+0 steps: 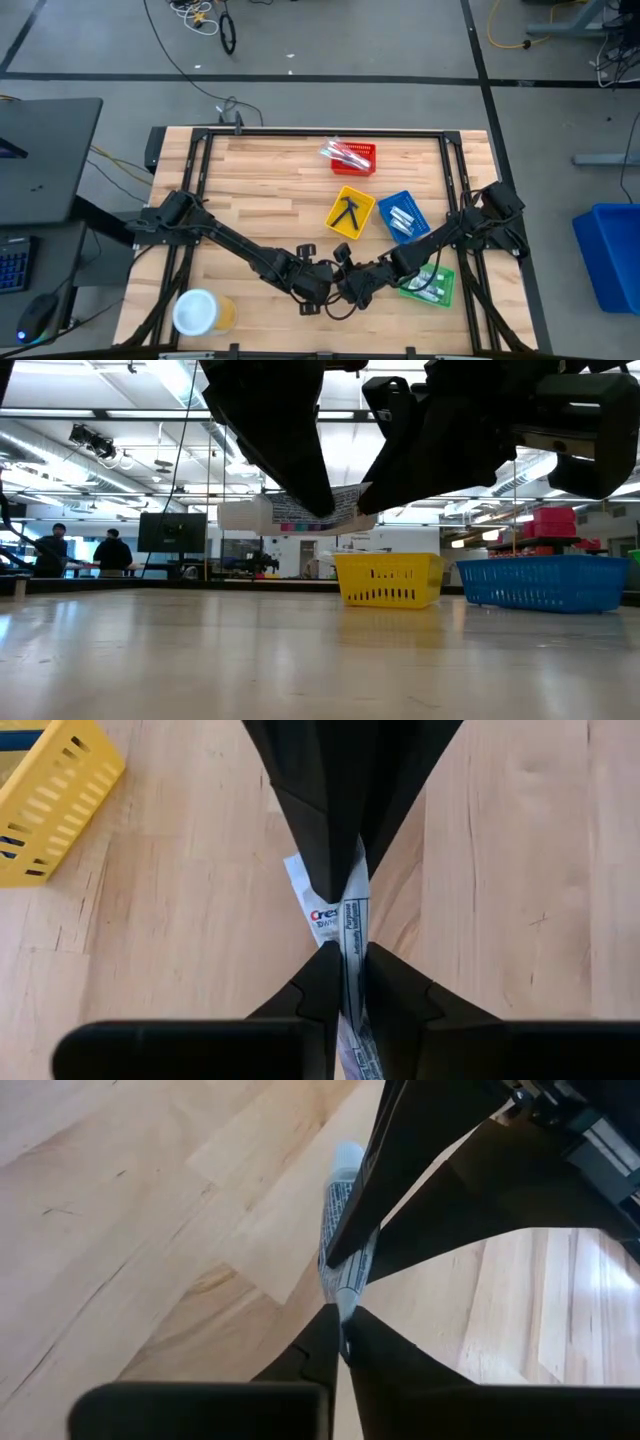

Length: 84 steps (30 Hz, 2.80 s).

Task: Pick & Place Travel size toiletries
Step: Put the toothpaste into the green bin, then return to home position

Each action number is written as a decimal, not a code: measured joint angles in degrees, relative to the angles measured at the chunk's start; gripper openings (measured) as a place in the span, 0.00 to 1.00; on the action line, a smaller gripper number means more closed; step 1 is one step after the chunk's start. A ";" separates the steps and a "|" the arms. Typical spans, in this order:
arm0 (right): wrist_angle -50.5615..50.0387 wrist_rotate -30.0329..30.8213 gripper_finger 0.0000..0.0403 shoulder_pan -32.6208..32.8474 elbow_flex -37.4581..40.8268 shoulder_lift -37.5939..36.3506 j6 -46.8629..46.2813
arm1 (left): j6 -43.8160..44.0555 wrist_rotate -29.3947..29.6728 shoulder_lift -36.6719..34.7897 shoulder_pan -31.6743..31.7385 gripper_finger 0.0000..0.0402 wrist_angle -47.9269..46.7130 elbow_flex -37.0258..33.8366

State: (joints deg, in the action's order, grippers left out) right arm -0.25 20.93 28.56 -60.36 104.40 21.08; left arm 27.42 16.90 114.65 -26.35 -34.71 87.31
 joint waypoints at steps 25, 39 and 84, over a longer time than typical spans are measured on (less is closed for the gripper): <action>-1.52 -2.04 0.02 0.48 0.00 -0.02 -8.62 | -0.53 0.93 0.00 0.15 0.28 -0.12 -0.42; -23.75 -2.75 0.02 6.94 -0.02 -11.02 -39.06 | -1.29 6.37 -0.02 0.15 0.37 -0.54 -0.48; -56.46 -17.59 0.17 17.95 10.27 -29.29 -97.01 | -6.60 6.13 -0.02 0.26 0.36 -0.33 -0.48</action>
State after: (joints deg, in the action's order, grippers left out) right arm -56.71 3.34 46.51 -50.09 75.11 -75.93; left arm 20.82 23.03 114.63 -26.09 -35.05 86.83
